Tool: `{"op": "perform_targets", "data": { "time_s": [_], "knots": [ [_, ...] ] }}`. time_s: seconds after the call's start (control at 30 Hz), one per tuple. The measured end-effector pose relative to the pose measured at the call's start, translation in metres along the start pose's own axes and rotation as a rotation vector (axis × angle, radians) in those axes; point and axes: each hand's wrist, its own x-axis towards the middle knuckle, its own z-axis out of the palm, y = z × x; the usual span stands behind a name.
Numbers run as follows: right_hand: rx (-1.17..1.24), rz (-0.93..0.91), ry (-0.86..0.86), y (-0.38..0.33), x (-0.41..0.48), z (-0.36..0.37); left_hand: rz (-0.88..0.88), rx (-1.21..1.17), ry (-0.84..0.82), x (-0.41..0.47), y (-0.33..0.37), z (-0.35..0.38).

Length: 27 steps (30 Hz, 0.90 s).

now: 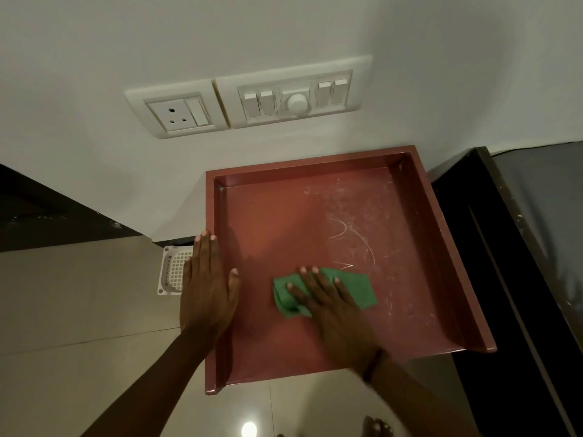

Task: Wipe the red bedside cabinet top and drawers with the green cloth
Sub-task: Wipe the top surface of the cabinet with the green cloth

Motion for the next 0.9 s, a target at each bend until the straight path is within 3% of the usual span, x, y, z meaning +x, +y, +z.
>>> {"op": "perform_targets", "data": {
  "time_s": [0.2, 0.37, 0.47, 0.57, 0.67, 0.83, 0.9],
  "knots": [
    [0.021, 0.039, 0.007, 0.049, 0.141, -0.024, -0.018, -0.016, 0.005, 0.005, -0.002, 0.004],
    [-0.022, 0.061, 0.056, 0.093, 0.189, -0.047, 0.006, -0.037, 0.010, 0.009, -0.004, 0.007],
    [0.051, 0.083, 0.054, 0.083, 0.180, -0.040, 0.014, 0.049, -0.003, 0.006, -0.007, 0.008],
    [0.099, 0.083, 0.058, 0.066, 0.145, -0.033, 0.147, 0.162, -0.042, 0.006, 0.010, 0.009],
    [0.119, 0.087, 0.027, 0.052, 0.097, -0.027, 0.256, 0.075, -0.121, 0.006, 0.050, 0.026],
    [0.140, 0.115, -0.054, 0.027, 0.023, -0.019, 0.196, 0.003, -0.241, 0.012, 0.082, 0.043],
    [0.134, 0.155, -0.046, 0.021, -0.005, -0.014, 0.265, 0.047, -0.308, 0.013, 0.088, 0.047]
  ]
}}
